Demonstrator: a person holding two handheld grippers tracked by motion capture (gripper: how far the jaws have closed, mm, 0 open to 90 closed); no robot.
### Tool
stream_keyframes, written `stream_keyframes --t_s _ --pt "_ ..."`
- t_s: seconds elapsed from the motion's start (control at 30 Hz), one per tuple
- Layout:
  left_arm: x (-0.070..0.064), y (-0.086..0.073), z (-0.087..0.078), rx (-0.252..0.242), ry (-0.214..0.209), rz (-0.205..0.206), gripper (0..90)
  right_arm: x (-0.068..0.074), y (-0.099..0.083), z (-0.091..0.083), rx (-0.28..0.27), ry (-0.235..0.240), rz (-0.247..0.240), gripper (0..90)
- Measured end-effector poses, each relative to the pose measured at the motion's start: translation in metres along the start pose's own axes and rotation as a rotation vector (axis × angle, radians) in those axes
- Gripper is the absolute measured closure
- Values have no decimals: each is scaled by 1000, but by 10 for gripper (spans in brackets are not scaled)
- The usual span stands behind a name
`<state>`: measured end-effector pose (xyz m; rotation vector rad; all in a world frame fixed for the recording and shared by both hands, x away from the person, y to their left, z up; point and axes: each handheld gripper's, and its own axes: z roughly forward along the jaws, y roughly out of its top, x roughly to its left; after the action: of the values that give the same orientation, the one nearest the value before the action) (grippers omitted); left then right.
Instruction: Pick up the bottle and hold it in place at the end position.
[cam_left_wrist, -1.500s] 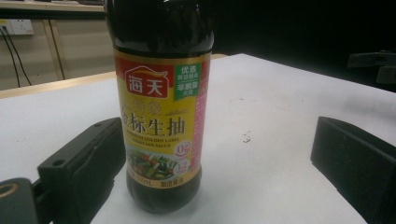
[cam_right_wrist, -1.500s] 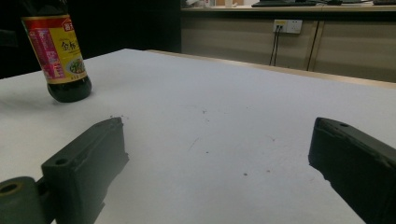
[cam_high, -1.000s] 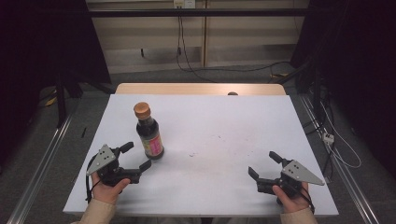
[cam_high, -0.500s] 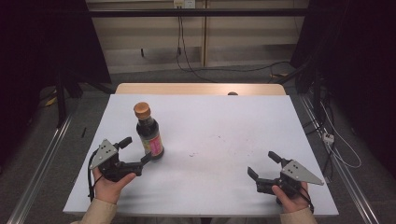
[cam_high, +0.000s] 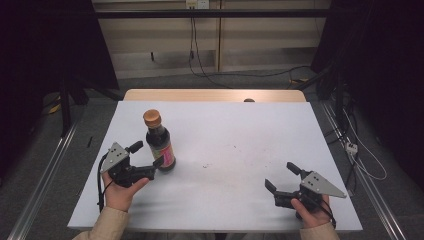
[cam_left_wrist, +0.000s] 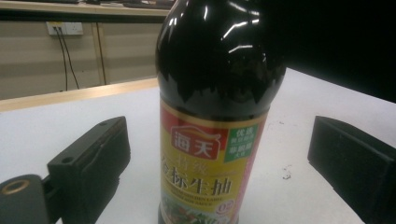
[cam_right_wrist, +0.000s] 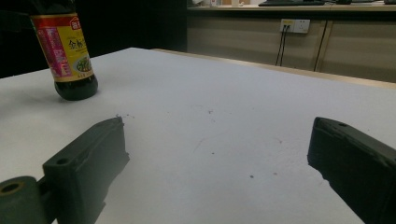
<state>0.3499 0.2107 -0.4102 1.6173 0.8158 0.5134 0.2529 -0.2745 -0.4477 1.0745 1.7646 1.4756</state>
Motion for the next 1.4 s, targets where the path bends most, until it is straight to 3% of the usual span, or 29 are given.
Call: stream_keyframes --t_s 0.43,0.47,0.67,1.13,1.4 --pt "-3 8 18 5 -12 39 104 -1 -1 0 1 5 7 37" --pt "-3 8 19 4 -9 22 107 -1 -1 1 2 5 6 38" --pt "-6 9 27 4 -6 16 123 -1 -1 1 5 7 9 38" --pt "-4 12 39 -6 50 33 175 -1 -2 1 8 8 11 40" --pt "-5 11 44 -6 61 42 224 -1 -1 1 5 8 9 41"
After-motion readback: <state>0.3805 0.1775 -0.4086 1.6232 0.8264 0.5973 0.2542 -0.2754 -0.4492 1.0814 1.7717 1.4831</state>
